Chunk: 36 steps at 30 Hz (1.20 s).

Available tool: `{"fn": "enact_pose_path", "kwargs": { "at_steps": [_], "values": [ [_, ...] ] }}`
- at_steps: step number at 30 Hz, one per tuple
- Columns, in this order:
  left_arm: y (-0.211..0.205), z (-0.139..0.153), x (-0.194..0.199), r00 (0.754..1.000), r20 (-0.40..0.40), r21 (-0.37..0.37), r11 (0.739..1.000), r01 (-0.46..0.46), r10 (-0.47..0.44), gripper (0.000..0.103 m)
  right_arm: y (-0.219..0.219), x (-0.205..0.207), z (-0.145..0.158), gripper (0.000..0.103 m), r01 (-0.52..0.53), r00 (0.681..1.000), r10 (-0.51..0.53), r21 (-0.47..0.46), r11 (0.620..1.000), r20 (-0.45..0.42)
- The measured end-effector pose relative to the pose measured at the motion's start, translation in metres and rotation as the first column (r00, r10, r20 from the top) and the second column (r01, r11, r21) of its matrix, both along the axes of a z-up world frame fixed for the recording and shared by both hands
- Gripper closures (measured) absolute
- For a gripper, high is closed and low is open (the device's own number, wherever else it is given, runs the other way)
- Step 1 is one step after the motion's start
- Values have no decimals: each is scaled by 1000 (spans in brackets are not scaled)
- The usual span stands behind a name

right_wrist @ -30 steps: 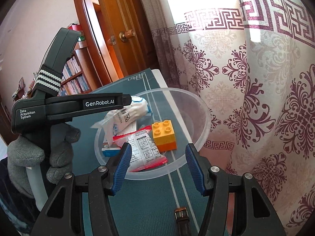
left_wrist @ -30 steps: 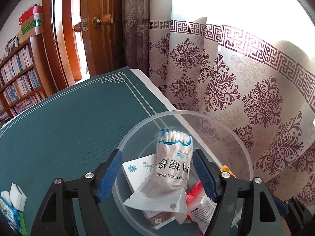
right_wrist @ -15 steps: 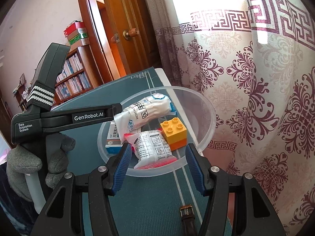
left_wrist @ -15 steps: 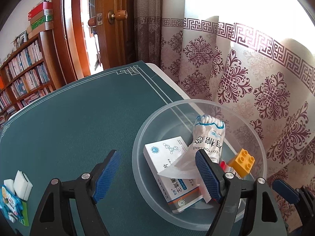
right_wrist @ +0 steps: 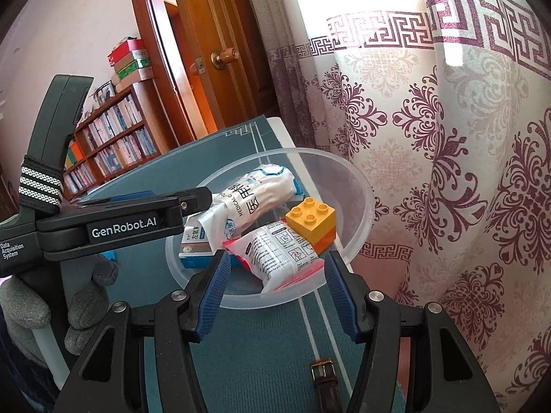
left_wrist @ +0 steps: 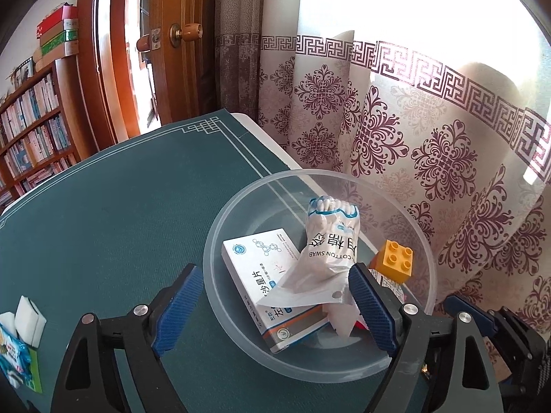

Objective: Organize objects
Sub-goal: 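Carry the cotton-swab bag into the bowl and open the left gripper, then withdraw the left gripper from the bowl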

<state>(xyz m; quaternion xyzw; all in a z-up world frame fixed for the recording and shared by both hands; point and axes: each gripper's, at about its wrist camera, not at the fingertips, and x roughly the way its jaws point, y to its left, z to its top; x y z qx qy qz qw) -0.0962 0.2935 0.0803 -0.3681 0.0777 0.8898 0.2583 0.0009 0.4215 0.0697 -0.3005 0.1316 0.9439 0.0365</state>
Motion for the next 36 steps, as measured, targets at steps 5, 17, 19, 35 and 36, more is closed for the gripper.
{"fn": "enact_pose_path", "kwargs": {
  "at_steps": [5, 17, 19, 35, 36],
  "values": [
    [12, -7, 8, 999, -45, -78, 997, 18, -22, 13, 0, 0, -1, 44, 0, 1000, 0, 1, 1000, 1],
    [10, -17, -48, 977, -113, -218, 954, -205, 184, 13, -1, -1, -2, 45, -1, 1000, 1, 5, 1000, 0],
    [2, -14, -51, 972, -113, -198, 954, -226, 207, 11, -2, -1, -2, 45, 0, 1000, 0, 10, 1000, 1],
    [-26, -7, -32, 972, -103, -128, 966, -224, 212, 10, -15, 2, 0, 45, -15, 1000, 15, 51, 999, 3],
    [-29, -7, -29, 972, -98, -122, 967, -225, 214, 10, -17, 3, 0, 45, -18, 1000, 18, 53, 998, 3]
  ]
}}
